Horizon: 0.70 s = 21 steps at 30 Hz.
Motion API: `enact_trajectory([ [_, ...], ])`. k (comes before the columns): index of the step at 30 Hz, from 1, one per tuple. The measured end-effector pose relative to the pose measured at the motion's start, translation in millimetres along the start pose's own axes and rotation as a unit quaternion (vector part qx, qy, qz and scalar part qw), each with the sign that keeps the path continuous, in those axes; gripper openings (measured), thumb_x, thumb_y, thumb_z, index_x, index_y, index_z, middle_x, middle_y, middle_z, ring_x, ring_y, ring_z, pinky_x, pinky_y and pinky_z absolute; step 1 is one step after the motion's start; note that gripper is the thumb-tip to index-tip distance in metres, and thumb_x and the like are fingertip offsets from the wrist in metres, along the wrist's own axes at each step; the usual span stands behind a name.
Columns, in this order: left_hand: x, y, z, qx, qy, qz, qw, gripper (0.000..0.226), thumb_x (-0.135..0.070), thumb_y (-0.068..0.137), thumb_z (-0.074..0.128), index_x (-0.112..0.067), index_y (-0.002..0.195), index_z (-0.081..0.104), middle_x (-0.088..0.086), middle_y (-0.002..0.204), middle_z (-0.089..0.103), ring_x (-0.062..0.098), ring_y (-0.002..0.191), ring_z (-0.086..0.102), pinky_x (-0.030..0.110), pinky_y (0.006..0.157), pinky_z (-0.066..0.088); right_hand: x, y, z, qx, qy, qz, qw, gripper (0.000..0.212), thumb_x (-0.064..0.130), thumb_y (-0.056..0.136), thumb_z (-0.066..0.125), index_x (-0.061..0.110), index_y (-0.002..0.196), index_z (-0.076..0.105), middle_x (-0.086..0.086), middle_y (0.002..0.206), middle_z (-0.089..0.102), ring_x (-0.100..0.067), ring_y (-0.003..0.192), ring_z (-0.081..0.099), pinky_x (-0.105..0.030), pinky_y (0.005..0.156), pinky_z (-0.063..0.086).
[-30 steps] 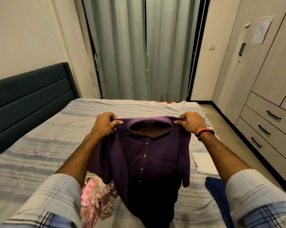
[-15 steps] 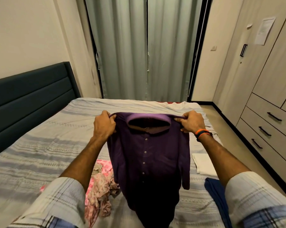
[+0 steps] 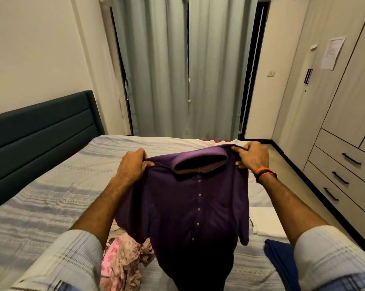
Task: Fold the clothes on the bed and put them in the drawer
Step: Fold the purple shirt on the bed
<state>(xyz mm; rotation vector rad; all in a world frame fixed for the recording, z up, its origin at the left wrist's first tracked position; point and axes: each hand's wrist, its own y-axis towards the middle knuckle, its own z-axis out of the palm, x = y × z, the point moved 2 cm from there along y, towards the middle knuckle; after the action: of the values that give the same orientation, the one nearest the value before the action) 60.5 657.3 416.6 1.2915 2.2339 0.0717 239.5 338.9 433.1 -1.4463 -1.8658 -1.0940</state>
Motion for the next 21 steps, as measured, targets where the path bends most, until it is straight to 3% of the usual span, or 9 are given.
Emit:
enact_trajectory([
  [4,1,2,3,0.005,0.010,-0.005,1.000,0.028,-0.035,0.083,0.076,-0.012,0.099,0.074,0.011,0.095,0.074,0.028,0.089,0.066,0.034,0.080,0.051,0,3,-3,-0.034,-0.004,-0.023,0.999,0.037,0.039,0.082,0.076,0.020,0.061,0.052,-0.003,0.056,0.069,-0.015,0.048,0.068,-0.036,0.074,0.059],
  [7,-6,-4,6,-0.025,0.016,-0.059,0.998,0.027,-0.032,0.091,0.067,-0.008,0.099,0.075,0.015,0.091,0.073,0.030,0.081,0.063,0.034,0.075,0.049,-3,3,0,-0.038,-0.035,-0.052,0.997,0.034,0.043,0.081,0.074,0.020,0.064,0.055,-0.002,0.062,0.070,-0.023,0.062,0.070,-0.040,0.076,0.059],
  [11,-15,-10,7,-0.093,-0.062,-0.136,0.984,0.024,-0.026,0.094,0.059,-0.007,0.098,0.073,0.018,0.092,0.071,0.037,0.086,0.065,0.037,0.081,0.052,-11,8,6,0.009,-0.062,-0.065,0.996,0.014,0.034,0.081,0.076,0.020,0.078,0.072,-0.006,0.075,0.073,-0.025,0.072,0.071,-0.041,0.080,0.059],
  [13,-16,-10,8,-0.090,-0.123,-0.176,0.972,0.025,-0.029,0.095,0.058,-0.009,0.090,0.072,0.015,0.083,0.071,0.032,0.072,0.070,0.033,0.072,0.057,-12,7,5,0.039,-0.070,-0.068,0.994,0.009,0.026,0.083,0.075,0.017,0.080,0.075,-0.005,0.069,0.073,-0.022,0.067,0.072,-0.041,0.079,0.060],
  [15,-17,-10,9,-0.084,-0.218,-0.210,0.949,0.026,-0.028,0.096,0.057,-0.011,0.080,0.067,0.012,0.073,0.071,0.026,0.053,0.070,0.030,0.062,0.060,-8,1,4,0.060,-0.056,-0.054,0.995,0.011,0.020,0.088,0.072,0.014,0.079,0.073,-0.006,0.066,0.072,-0.019,0.060,0.072,-0.040,0.074,0.061],
  [18,-21,-10,9,-0.089,-0.329,-0.222,0.913,0.023,-0.027,0.098,0.056,-0.013,0.080,0.062,0.007,0.069,0.072,0.022,0.051,0.070,0.033,0.071,0.060,-3,-3,4,0.059,-0.008,-0.005,0.998,0.022,0.018,0.094,0.065,0.015,0.072,0.062,-0.012,0.071,0.072,-0.024,0.060,0.072,-0.043,0.062,0.062],
  [21,-27,-6,4,-0.118,-0.320,-0.184,0.922,0.022,-0.030,0.096,0.060,-0.014,0.082,0.067,0.005,0.068,0.072,0.012,0.053,0.070,0.025,0.072,0.058,1,1,3,0.054,0.108,0.068,0.990,0.023,0.019,0.096,0.062,0.015,0.073,0.059,-0.014,0.078,0.070,-0.032,0.063,0.072,-0.048,0.059,0.061],
])
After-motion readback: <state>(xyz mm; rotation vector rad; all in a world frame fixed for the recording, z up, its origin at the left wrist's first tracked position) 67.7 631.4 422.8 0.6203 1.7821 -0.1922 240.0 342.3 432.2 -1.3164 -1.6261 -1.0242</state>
